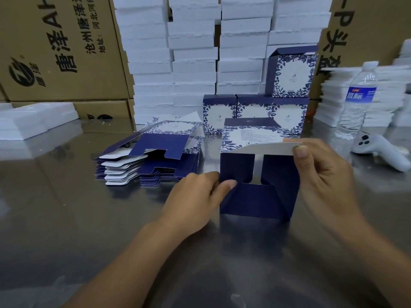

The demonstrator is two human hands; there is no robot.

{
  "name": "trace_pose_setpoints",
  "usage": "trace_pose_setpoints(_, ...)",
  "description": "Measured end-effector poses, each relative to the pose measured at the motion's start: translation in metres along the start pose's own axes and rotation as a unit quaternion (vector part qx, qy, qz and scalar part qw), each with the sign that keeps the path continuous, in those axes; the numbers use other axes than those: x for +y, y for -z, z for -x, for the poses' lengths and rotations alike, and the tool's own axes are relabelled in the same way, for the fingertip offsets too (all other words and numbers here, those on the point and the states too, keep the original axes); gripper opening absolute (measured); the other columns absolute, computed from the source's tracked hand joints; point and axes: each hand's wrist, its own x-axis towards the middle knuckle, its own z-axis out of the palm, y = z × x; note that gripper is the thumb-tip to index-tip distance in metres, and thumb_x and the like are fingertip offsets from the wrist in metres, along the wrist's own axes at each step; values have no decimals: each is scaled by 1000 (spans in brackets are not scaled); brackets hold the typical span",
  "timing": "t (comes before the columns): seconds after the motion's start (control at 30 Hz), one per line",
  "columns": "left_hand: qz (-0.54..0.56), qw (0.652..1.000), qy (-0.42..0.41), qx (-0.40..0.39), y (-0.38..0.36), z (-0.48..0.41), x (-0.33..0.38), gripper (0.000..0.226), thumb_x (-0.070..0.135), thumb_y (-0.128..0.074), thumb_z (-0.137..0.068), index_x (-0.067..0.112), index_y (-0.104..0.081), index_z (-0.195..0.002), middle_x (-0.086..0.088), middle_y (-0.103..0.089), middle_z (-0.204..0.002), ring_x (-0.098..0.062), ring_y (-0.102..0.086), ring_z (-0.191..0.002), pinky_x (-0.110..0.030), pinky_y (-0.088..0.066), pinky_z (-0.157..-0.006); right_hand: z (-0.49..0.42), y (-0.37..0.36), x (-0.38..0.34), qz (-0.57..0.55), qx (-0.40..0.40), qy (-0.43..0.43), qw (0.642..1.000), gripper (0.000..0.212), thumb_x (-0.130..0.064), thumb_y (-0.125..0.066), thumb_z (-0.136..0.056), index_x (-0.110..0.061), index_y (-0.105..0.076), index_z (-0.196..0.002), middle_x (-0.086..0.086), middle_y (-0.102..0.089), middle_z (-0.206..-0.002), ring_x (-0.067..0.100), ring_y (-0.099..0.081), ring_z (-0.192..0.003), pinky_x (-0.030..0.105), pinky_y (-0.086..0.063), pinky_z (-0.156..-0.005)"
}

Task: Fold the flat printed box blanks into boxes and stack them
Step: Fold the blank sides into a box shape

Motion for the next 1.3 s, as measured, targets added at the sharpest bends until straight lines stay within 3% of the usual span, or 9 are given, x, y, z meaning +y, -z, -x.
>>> trace_pose_setpoints(0.17, 0, 998, 21, -55, -2, 1, -3, 42, 52, -45, -90, 14, -47, -71, 3, -46, -58, -18, -47, -58, -35, -34, -56, 0, -1, -2, 4, -5, -5, 1000, 33, -46, -38, -92, -24, -62, -93, -14, -60, -96, 3, -54, -95, 6, -37, -81)
trace_pose_setpoints(0.27, -11, 997, 26, -73, -4, 1, -4, 41, 50, -46, -92, 11, -52, -80, 2, -48, -60, -22, -49, -61, -36, -37, -57, 0, 0, -1, 6, -5, -11, 1000, 36, -40, -41, -95, -16, -67, -95, -14, -59, -96, -2, -52, -93, 1, -36, -77)
trace_pose_setpoints(0.37, -13, 998, 15, -65, -4, 1, -3, 38, 46, -46, -94, 13, -52, -77, 3, -44, -56, -20, -44, -57, -34, -31, -54, 0, 0, -1, 3, -3, -20, 1000, 36, -34, -41, -94, -10, -68, -96, -14, -59, -96, -4, -52, -92, 0, -36, -74)
trace_pose_setpoints(0.6, 1, 996, 31, -87, -2, -1, -6, 38, 46, -51, -92, 16, -47, -69, 4, -48, -58, -19, -49, -58, -34, -36, -56, 0, 0, -2, -6, -12, -25, 1000, 23, -37, -40, -94, -29, -61, -95, -22, -59, -101, -11, -52, -94, 2, -38, -73)
trace_pose_setpoints(0.73, -49, 988, 44, -140, -2, 0, -7, 40, 49, -50, -92, 14, -54, -72, 4, -49, -59, -19, -51, -60, -33, -38, -56, 1, 0, 0, -6, -24, -19, 1000, 39, -52, -36, -94, -26, -63, -102, -15, -62, -105, 1, -56, -103, 8, -41, -80)
trace_pose_setpoints(0.83, -45, 988, 39, -143, -2, 1, -7, 39, 45, -50, -94, 12, -59, -77, 1, -57, -63, -21, -58, -66, -36, -48, -64, 0, 0, 0, -5, -30, -14, 999, 52, -62, -30, -90, -25, -63, -105, -6, -63, -108, 6, -56, -106, 10, -41, -82)
trace_pose_setpoints(1.0, -29, 990, 41, -131, -3, 1, -7, 37, 43, -52, -93, 11, -61, -76, 0, -60, -64, -21, -60, -66, -37, -50, -67, 3, 0, 0, 14, -37, 11, 999, 44, -57, -28, -93, -28, -53, -115, -10, -59, -112, 4, -54, -103, 8, -39, -83)
trace_pose_setpoints(1.13, -38, 988, 42, -146, -2, -1, -10, 35, 44, -58, -89, 15, -54, -69, 4, -53, -59, -18, -52, -60, -30, -40, -58, 5, 1, 3, 60, -49, 65, 995, 40, -51, -26, -97, -28, -45, -124, -9, -54, -119, 2, -49, -109, 12, -37, -87)
trace_pose_setpoints(1.3, -46, 990, 25, -131, -3, 1, -11, 33, 40, -59, -89, 21, -49, -64, 7, -49, -56, -9, -45, -54, -27, -31, -53, 2, 4, 10, 89, -60, 103, 989, 62, -50, -18, -99, -7, -60, -116, -1, -57, -114, 12, -52, -110, 17, -37, -93)
